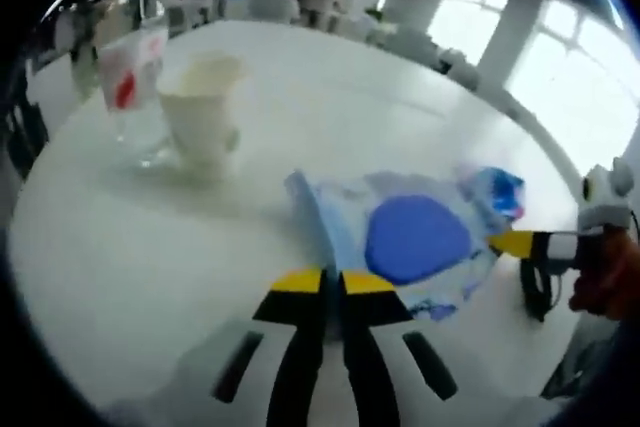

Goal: Arrange the tabletop items into an orderly group along one side of the table until the central work area is clear of visible clutter.

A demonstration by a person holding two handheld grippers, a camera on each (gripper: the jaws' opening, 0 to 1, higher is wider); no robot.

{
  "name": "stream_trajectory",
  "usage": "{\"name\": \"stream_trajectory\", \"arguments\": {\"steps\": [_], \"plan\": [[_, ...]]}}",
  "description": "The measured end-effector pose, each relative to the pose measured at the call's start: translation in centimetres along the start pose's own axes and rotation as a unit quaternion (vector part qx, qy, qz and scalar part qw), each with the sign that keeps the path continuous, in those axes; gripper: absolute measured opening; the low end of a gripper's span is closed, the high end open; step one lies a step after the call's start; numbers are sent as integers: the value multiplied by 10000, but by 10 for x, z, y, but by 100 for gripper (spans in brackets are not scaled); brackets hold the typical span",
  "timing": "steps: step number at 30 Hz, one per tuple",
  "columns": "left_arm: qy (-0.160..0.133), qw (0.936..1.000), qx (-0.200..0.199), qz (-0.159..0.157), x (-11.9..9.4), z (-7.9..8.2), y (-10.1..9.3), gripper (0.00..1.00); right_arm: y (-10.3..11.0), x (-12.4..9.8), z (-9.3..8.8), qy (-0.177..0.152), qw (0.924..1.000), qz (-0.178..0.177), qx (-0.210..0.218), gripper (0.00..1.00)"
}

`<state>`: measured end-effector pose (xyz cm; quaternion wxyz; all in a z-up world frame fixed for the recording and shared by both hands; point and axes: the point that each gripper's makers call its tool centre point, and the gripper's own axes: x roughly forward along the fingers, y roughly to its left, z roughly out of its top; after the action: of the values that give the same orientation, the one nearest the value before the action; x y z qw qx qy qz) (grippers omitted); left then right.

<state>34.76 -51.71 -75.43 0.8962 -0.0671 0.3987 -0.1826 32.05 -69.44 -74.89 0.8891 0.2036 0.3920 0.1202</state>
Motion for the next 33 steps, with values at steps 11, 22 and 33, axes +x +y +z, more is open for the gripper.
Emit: {"name": "stream_trajectory", "arguments": {"steps": [11,22,33], "plan": [[-186,9996,162,102,11,39,4,2,8,7,19,-180,9998,-2,11,1],[-88,9993,274,242,24,49,12,2,11,23,24,-126,9999,-34,-1,1],[-58,9990,202,404,35,52,23,3,12,35,27,-2,9999,-84,-119,1]]}}
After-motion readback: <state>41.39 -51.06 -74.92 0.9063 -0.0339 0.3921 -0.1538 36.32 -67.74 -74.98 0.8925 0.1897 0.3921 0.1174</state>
